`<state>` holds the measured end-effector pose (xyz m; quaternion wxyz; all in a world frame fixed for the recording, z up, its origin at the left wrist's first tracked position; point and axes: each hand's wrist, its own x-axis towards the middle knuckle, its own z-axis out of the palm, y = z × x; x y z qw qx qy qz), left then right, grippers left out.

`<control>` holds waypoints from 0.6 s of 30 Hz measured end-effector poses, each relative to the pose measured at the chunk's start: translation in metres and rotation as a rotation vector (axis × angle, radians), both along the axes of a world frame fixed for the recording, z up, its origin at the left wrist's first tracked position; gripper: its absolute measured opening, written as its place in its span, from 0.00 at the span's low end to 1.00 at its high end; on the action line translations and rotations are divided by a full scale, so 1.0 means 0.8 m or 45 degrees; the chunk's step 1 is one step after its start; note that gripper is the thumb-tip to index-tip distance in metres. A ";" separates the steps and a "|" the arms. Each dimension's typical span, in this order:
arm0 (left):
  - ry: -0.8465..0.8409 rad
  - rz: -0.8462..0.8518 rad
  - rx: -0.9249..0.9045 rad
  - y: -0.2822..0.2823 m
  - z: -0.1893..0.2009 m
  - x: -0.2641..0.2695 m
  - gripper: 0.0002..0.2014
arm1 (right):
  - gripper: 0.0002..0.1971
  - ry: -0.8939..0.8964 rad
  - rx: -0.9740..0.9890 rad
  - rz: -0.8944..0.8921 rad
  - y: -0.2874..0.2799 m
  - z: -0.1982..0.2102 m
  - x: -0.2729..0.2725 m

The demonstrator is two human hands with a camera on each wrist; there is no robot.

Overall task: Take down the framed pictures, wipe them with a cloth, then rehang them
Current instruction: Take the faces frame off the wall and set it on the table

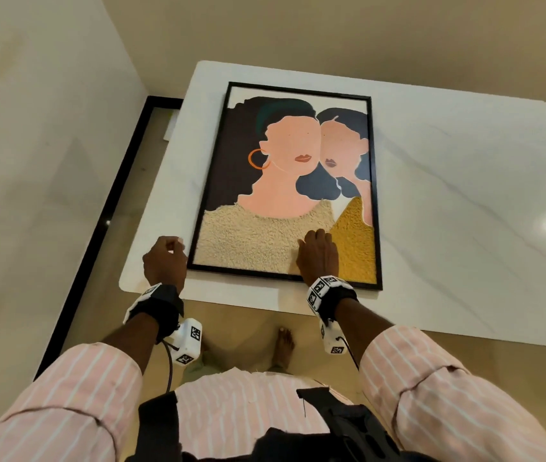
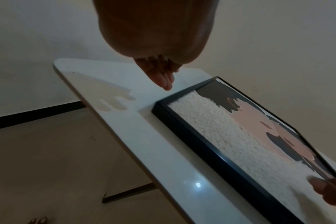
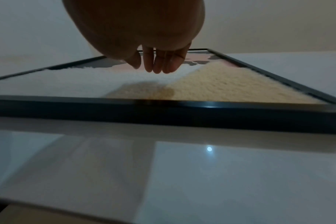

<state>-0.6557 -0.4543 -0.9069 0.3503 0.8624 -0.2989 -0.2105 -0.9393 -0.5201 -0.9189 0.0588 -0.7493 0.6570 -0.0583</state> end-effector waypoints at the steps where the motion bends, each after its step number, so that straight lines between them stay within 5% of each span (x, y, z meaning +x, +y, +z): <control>1: 0.048 0.009 -0.003 0.007 -0.001 0.009 0.07 | 0.08 -0.004 -0.004 0.048 0.002 0.001 0.016; 18: 0.431 0.167 0.105 0.155 -0.042 0.293 0.13 | 0.11 -0.252 -0.008 0.579 0.081 0.012 0.437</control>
